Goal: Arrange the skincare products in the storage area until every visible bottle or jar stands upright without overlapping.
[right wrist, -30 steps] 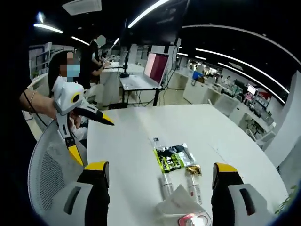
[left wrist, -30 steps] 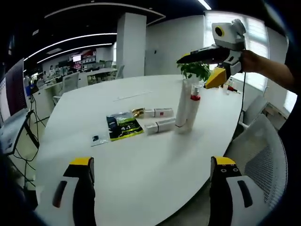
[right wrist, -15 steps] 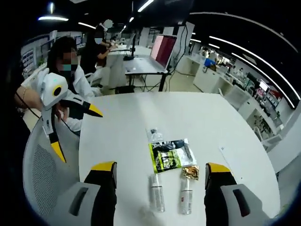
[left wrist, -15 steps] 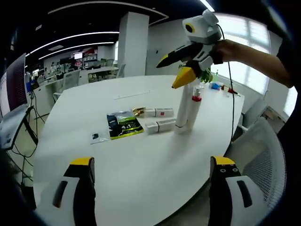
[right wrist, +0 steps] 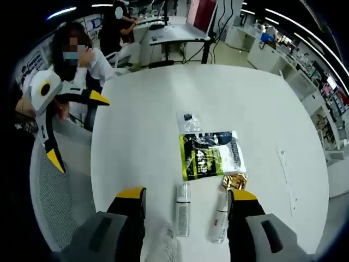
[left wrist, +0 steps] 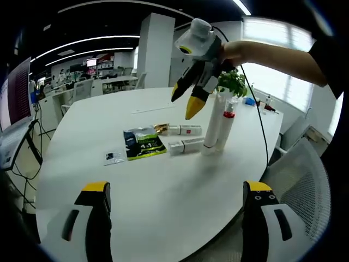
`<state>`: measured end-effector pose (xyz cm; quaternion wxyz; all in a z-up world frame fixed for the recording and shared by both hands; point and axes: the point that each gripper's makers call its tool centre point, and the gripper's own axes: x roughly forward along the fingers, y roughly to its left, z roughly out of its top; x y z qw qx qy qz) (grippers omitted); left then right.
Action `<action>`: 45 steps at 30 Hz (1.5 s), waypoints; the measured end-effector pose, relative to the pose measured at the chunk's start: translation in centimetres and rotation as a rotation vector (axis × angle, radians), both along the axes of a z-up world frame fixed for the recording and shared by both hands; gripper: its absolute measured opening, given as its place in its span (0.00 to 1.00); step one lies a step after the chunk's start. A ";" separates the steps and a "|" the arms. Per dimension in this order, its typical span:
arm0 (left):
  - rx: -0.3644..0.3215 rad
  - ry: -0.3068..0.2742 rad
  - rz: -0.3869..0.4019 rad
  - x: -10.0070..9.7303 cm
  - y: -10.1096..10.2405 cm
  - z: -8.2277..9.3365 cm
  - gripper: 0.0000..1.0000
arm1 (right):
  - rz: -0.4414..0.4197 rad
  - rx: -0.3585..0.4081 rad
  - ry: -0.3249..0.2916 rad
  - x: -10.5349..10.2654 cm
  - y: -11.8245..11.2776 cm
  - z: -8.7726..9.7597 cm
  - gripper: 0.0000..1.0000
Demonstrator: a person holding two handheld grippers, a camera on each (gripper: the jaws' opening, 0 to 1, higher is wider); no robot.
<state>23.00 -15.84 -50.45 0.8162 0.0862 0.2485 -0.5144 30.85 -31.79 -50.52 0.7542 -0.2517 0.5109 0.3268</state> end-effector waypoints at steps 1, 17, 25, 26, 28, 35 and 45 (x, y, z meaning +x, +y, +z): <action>-0.001 0.002 -0.001 0.0 0.0 0.0 0.93 | 0.003 -0.005 0.021 -0.6 0.3 -0.2 0.57; -0.027 0.020 0.003 0.1 -0.2 0.1 0.93 | -0.040 -0.137 0.232 -1.7 1.5 -5.1 0.45; -0.039 0.018 0.015 0.3 -0.1 0.2 0.92 | -0.034 -0.250 0.279 -1.4 0.0 -7.6 0.38; -0.039 0.017 0.015 0.2 -0.1 0.2 0.92 | -0.031 -0.270 0.290 -1.5 -0.3 -7.8 0.37; -0.038 0.017 0.014 0.2 -0.1 0.2 0.92 | -0.034 -0.301 0.298 -1.5 -0.8 -8.4 0.37; -0.037 0.023 0.013 0.2 -0.1 0.1 0.92 | -0.032 -0.319 0.320 -2.0 -1.0 -9.9 0.33; -0.027 0.029 0.011 0.1 -0.1 -0.1 0.92 | -0.042 -0.309 0.334 -2.5 -0.8 -11.3 0.27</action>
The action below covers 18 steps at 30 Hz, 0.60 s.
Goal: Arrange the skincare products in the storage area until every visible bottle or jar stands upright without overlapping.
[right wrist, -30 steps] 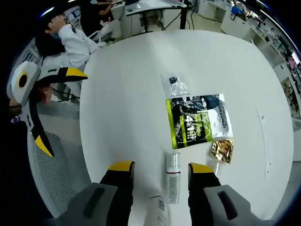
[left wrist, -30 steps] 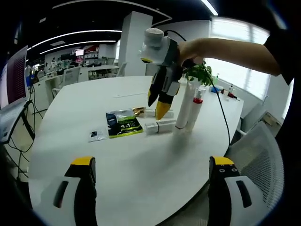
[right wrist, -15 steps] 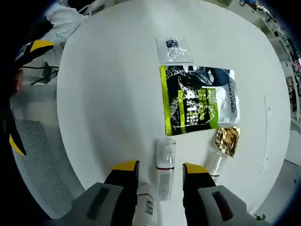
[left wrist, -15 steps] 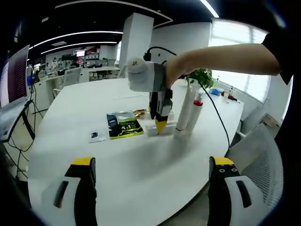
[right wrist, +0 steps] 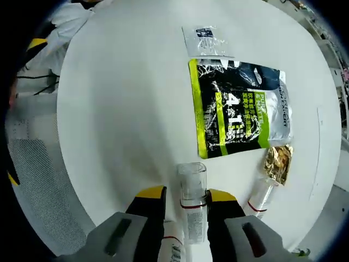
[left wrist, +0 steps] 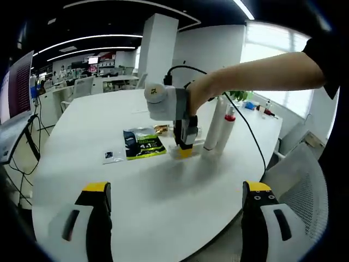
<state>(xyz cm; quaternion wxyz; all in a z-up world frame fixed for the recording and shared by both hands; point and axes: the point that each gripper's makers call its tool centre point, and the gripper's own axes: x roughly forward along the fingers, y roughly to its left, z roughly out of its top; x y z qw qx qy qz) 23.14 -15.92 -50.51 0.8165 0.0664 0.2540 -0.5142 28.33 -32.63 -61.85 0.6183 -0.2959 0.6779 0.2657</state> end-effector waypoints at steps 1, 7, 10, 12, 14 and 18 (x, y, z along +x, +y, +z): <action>0.001 0.002 0.000 0.0 0.0 -0.1 0.92 | 0.000 0.003 0.000 0.0 0.1 -0.2 0.26; 0.010 0.004 -0.004 0.1 0.1 -0.3 0.92 | -0.001 0.009 0.003 -0.2 0.3 -0.4 0.23; 0.012 0.007 -0.003 0.1 0.1 -0.4 0.92 | 0.026 0.012 0.010 -0.2 0.3 -0.5 0.23; 0.013 0.007 -0.001 0.1 0.1 -0.4 0.92 | 0.060 0.016 0.014 -0.4 0.3 -0.4 0.20; 0.014 0.008 0.000 0.1 0.2 -0.4 0.92 | 0.080 0.019 0.013 -0.1 0.3 -0.5 0.19; 0.015 0.007 0.002 0.2 0.1 -0.4 0.92 | 0.127 0.026 0.001 -0.1 0.2 -0.4 0.13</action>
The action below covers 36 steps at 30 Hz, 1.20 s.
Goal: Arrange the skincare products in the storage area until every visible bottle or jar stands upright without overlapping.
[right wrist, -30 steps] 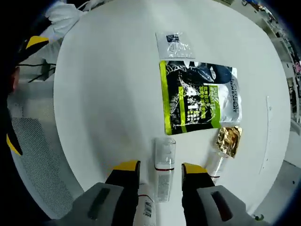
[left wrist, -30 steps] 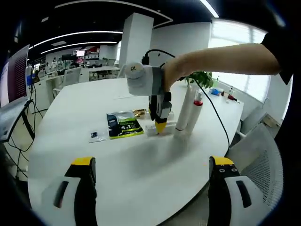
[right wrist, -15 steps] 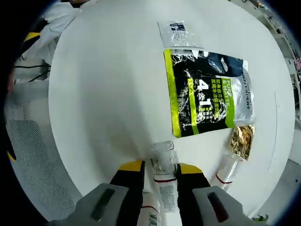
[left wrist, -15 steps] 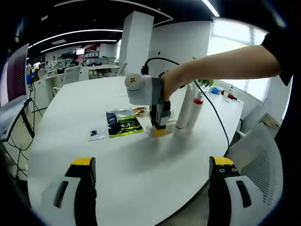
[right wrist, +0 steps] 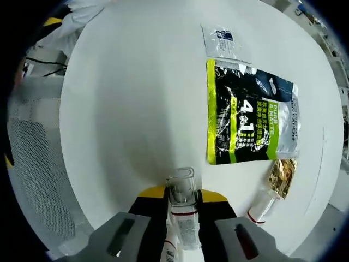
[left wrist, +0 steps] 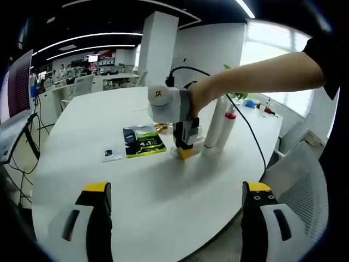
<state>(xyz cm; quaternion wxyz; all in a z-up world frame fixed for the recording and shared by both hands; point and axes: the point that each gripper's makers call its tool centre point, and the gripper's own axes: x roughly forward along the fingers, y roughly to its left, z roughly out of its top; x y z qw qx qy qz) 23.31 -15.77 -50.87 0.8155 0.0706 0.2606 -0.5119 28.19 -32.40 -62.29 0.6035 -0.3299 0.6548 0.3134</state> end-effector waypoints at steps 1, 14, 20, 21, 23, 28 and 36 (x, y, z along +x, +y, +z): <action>0.000 0.000 0.000 0.0 0.0 0.0 0.92 | -0.003 0.002 0.000 0.0 0.0 0.0 0.12; -0.004 -0.009 -0.004 0.0 0.0 0.3 0.92 | 0.098 0.041 -0.144 2.3 1.4 2.2 0.10; -0.014 -0.010 0.002 0.1 0.0 0.5 0.91 | 0.097 0.067 -0.204 3.4 1.9 3.0 0.10; -0.018 -0.009 0.004 0.1 0.0 0.6 0.91 | 0.096 0.070 -0.213 3.5 2.0 3.3 0.10; -0.023 -0.009 0.007 0.1 0.0 0.8 0.91 | 0.085 0.085 -0.250 4.0 2.3 4.2 0.10; -0.040 -0.005 0.009 -0.3 -0.3 1.4 0.91 | 0.077 0.135 -0.341 5.1 3.2 6.5 0.10; -0.048 -0.008 -0.005 -0.8 -0.5 2.0 0.91 | 0.013 0.294 -0.520 6.5 5.2 11.6 0.10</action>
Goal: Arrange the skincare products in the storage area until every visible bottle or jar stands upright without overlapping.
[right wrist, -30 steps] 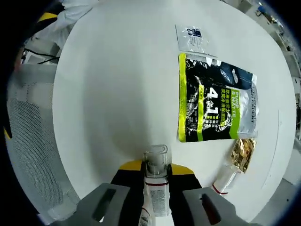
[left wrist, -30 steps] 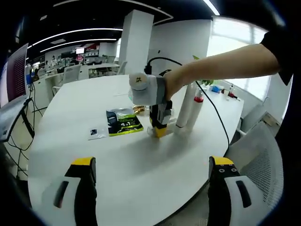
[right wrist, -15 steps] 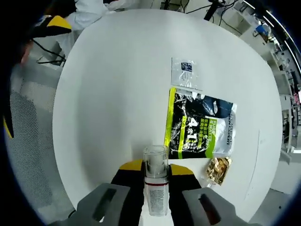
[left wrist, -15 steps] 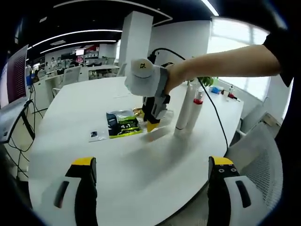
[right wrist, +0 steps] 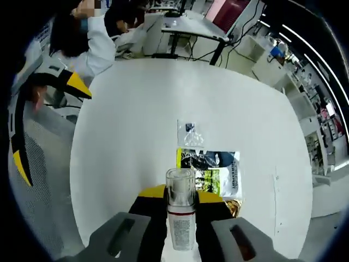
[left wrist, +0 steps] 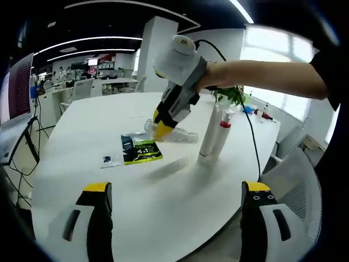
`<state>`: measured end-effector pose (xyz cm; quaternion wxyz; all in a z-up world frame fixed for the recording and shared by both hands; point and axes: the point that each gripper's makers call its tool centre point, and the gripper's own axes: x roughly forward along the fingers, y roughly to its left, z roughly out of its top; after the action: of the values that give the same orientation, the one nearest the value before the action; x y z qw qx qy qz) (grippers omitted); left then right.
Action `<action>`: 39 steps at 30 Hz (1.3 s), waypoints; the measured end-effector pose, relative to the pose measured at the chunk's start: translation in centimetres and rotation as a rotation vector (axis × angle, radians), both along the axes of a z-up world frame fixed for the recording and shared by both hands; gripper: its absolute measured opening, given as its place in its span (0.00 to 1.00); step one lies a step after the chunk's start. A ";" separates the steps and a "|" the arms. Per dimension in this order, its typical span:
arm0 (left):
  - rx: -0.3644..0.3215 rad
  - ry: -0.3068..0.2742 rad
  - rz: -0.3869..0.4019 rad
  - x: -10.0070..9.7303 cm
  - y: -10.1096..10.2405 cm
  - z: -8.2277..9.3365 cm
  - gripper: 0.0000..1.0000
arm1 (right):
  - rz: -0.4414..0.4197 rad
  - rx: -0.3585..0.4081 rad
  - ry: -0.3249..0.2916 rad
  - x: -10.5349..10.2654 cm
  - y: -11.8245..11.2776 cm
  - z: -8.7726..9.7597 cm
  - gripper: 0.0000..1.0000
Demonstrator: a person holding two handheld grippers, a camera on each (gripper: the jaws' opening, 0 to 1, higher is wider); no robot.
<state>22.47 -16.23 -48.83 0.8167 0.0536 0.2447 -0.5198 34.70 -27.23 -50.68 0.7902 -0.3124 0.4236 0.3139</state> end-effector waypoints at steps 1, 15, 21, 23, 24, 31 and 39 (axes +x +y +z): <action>-0.001 0.000 -0.001 -0.2 -0.1 0.2 0.91 | -0.008 0.036 -0.019 -0.1 0.3 0.9 0.10; -0.004 -0.029 0.003 0.5 1.0 2.2 0.90 | -0.121 0.260 -0.185 -1.0 1.8 8.2 0.10; -0.016 -0.048 0.008 0.5 0.8 3.4 0.90 | -0.155 0.318 -0.240 -2.1 1.8 10.3 0.10; -0.020 -0.052 0.007 0.2 0.6 3.8 0.89 | -0.164 0.342 -0.266 -2.5 1.7 11.1 0.10; -0.023 -0.055 0.005 0.0 0.4 4.0 0.89 | -0.169 0.353 -0.271 -2.6 1.6 11.3 0.10; -0.023 -0.082 -0.011 -1.0 -0.5 5.2 0.87 | -0.185 0.443 -0.368 -4.7 2.3 14.4 0.10; -0.045 -0.133 -0.019 -1.9 -2.2 8.2 0.84 | -0.201 0.531 -0.555 -8.5 3.3 18.3 0.10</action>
<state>20.53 -18.43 -40.66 0.8272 0.0719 0.1775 -0.5283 26.25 -23.95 -32.35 0.9547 -0.1274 0.1265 0.2372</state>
